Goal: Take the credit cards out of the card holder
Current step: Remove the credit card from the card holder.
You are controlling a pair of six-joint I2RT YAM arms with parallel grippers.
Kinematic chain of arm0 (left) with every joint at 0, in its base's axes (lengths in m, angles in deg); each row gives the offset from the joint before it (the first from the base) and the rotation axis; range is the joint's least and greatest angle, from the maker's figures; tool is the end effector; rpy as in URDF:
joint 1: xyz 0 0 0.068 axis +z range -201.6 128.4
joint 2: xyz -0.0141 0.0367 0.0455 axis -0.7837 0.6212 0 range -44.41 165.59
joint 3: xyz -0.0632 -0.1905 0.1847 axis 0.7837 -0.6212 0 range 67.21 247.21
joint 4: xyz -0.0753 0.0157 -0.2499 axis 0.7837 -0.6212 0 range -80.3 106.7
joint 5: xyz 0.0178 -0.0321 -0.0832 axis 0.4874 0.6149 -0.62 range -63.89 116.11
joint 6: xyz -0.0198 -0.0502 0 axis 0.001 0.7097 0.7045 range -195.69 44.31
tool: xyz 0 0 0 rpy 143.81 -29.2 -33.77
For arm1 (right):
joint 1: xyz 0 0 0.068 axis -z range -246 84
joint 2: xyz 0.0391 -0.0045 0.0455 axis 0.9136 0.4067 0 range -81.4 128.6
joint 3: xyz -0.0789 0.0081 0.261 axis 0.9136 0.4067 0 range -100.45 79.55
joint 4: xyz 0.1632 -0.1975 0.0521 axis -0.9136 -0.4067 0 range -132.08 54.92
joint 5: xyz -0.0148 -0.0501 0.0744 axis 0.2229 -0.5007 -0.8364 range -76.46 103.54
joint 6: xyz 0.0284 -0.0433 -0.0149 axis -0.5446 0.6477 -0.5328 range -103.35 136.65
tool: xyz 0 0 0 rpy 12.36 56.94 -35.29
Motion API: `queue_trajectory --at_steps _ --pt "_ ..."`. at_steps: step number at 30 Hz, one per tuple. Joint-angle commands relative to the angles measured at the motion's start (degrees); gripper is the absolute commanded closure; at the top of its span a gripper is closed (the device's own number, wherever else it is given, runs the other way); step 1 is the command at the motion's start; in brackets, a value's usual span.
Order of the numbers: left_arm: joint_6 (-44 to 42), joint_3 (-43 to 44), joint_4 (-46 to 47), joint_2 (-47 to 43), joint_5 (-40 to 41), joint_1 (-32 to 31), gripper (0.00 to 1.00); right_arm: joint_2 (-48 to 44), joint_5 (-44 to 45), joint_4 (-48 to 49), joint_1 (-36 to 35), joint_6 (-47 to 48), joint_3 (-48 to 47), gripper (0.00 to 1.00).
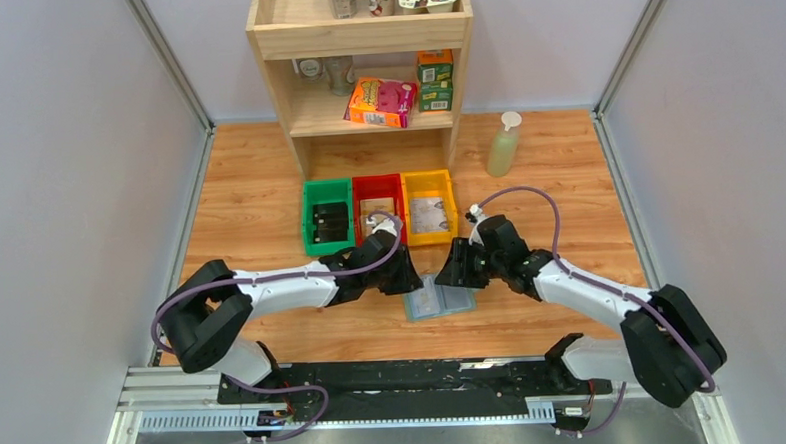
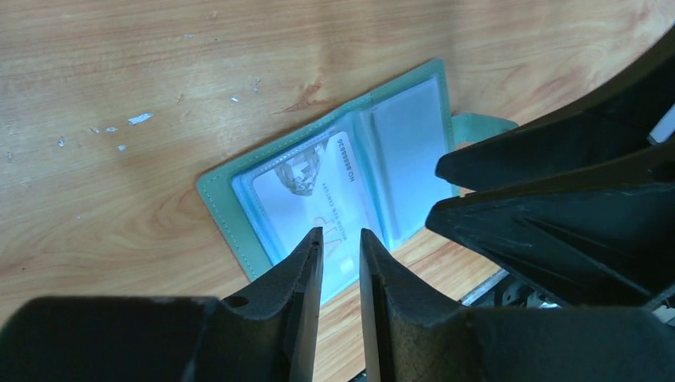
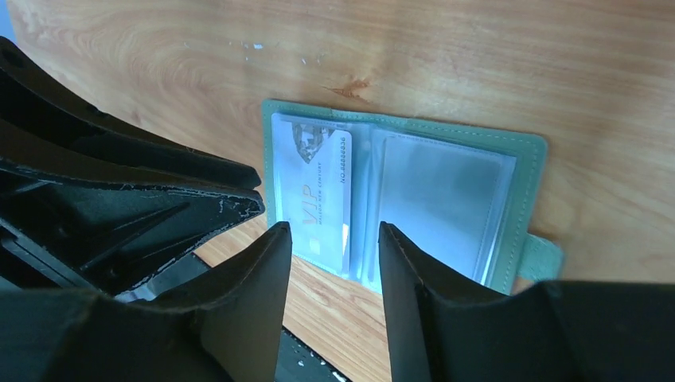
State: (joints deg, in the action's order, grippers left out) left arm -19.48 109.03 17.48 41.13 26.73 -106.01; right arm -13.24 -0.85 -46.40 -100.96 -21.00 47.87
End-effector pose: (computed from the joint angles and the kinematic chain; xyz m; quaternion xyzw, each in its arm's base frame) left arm 0.1739 -0.2424 0.1760 -0.0165 0.9167 -0.3255 0.2313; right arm 0.1813 0.1375 0.1808 -0.0233 0.9264 0.3056 0.2187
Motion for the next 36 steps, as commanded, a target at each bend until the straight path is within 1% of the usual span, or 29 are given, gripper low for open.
queue_trajectory --at_steps 1,5,15,16,18,20,21,23,26,32,36 --pt "-1.54 2.03 0.81 2.7 -1.59 -0.34 0.69 4.42 -12.41 13.5 2.26 -1.29 2.15 0.54" --pt "-0.66 1.51 0.45 4.02 -1.41 -0.34 0.73 8.38 -15.31 17.46 3.23 -2.6 2.94 0.55" --pt "0.22 1.33 -3.85 5.87 -0.8 -0.26 0.78 14.98 -16.19 20.1 3.23 -2.25 3.2 0.56" --pt "0.31 1.33 -4.03 5.78 0.68 -0.26 0.8 15.51 -16.37 20.36 3.23 -2.25 3.29 0.56" --pt "0.39 1.16 -4.64 5.52 1.13 -0.34 0.81 16.39 -16.98 21.15 3.23 -2.43 3.38 0.57" --pt "0.31 0.89 -4.82 5.34 1.31 -0.26 0.85 16.65 -17.86 22.12 3.23 -2.87 3.47 0.57" --pt "0.31 0.89 -4.91 5.34 1.22 -0.26 0.9 16.74 -18.47 22.82 3.23 -3.13 3.56 0.57" --pt "0.22 0.72 -4.99 5.52 1.13 -0.26 0.96 16.48 -19.88 24.49 3.23 -4.01 3.91 0.58" --pt "0.13 0.72 -5.08 6.04 0.96 -0.26 1.0 15.6 -21.37 26.6 3.23 -5.41 4.35 0.62" --pt "-0.04 0.63 -5.0 6.57 0.52 -0.26 1.0 13.49 -22.43 29.41 3.23 -7.79 5.05 0.72" --pt "-0.48 0.8 -4.73 6.75 0.17 -0.34 1.0 14.19 -23.57 32.22 2.97 -9.11 5.49 0.75"
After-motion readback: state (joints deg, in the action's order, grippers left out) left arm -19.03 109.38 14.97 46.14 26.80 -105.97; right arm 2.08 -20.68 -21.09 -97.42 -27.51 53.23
